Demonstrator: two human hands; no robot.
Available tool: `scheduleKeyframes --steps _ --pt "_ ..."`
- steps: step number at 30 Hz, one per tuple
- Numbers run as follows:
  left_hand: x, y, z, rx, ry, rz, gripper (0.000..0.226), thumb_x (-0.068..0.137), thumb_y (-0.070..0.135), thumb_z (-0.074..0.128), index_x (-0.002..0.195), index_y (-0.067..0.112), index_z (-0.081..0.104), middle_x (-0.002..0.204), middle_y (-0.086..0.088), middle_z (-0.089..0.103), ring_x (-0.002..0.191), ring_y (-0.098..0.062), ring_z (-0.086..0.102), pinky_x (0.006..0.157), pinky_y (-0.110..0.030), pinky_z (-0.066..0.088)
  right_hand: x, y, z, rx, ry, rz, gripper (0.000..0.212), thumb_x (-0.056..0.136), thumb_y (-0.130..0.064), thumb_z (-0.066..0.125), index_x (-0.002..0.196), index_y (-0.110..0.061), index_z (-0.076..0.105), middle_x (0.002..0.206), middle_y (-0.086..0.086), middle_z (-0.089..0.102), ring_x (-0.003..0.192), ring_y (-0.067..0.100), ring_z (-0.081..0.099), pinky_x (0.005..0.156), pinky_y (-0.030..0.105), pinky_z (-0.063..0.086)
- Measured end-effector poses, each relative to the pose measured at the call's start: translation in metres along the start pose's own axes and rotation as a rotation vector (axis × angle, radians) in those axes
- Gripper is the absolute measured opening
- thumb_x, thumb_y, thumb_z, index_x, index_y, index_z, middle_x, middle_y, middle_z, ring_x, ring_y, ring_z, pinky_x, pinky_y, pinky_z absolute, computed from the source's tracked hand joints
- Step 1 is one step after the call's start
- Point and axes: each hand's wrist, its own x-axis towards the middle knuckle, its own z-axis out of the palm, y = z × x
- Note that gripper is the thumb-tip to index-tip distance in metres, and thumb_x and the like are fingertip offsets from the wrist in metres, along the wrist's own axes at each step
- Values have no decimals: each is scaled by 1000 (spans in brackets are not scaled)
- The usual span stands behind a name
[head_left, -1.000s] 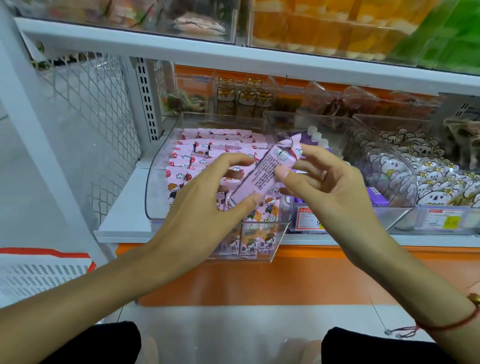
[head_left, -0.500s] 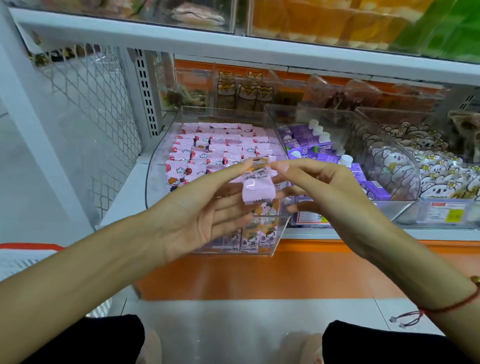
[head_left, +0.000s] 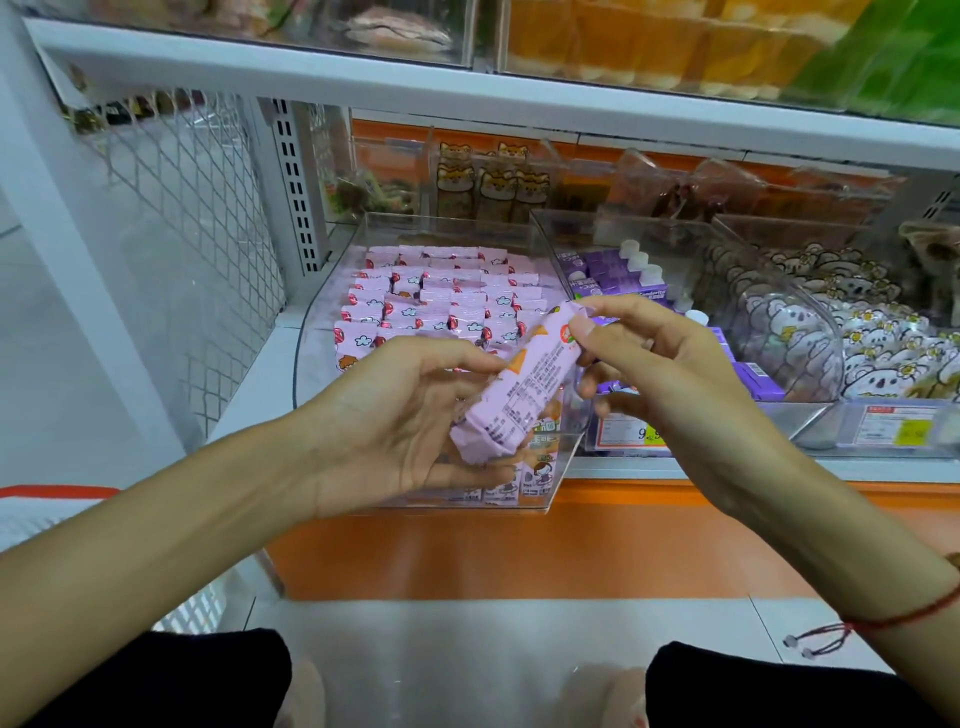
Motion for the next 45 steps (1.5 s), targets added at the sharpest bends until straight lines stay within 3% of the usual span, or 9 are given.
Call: scheduleKeyframes --steps 4,8,11,19,25,33,38,42,45 --pt "-2 -8 -6 40 77 189 44 62 27 65 102 8 69 94 -2 73 75 -15 70 71 -32 59 0 -1 1 22 -63 -14 31 78 -38 64 107 -28 66 78 -8 70 61 9 63 56 19 51" --pt "2 -13 -6 207 267 474 40 62 29 75 101 26 66 94 10 75 88 -5 71 76 -15 55 -3 2 3 -56 -158 -78 44 71 -47 61 114 -42 58 92 -18 71 86 0 67 72 15 54" --pt "4 -15 -6 166 338 607 33 72 24 73 103 27 61 96 11 75 89 -4 71 74 -11 53 -4 5 7 -109 -198 -98 55 77 -39 60 130 -30 51 113 -7 67 103 4 63 90 17 49" --pt "2 -1 -17 293 444 724 52 74 18 76 119 24 53 114 12 65 96 -3 68 79 -20 57 -5 6 16 -268 -107 -245 26 89 -22 61 113 -34 58 112 1 64 103 12 59 89 42 51" --pt "-12 19 -43 393 353 758 46 61 32 76 106 31 65 100 14 72 93 -8 71 84 -22 56 4 7 25 -286 -95 -284 28 89 -21 63 114 -34 61 109 -5 66 100 7 61 85 40 53" --pt "-4 33 -79 418 794 1071 31 74 17 73 99 29 59 95 16 67 87 1 65 81 -15 50 18 26 48 -843 -87 -419 55 92 -36 56 141 -25 36 139 -6 45 125 10 43 97 28 37" --pt "19 44 -98 741 759 1022 38 80 2 73 103 27 56 100 23 60 94 10 61 76 -11 52 20 33 56 -1166 -260 -483 46 100 -36 36 142 -17 39 145 -1 41 133 14 31 108 21 17" --pt "29 50 -112 880 713 927 39 77 11 78 105 30 60 101 18 64 99 -7 65 88 -35 56 20 34 55 -1195 -279 -495 45 101 -35 34 141 -16 41 142 -1 45 130 15 33 107 21 16" --pt "29 57 -119 1014 629 837 40 77 7 76 104 31 59 101 12 65 98 -11 65 87 -36 55 20 34 55 -1208 -284 -489 44 101 -34 34 141 -16 42 141 -1 46 130 15 35 107 22 18"
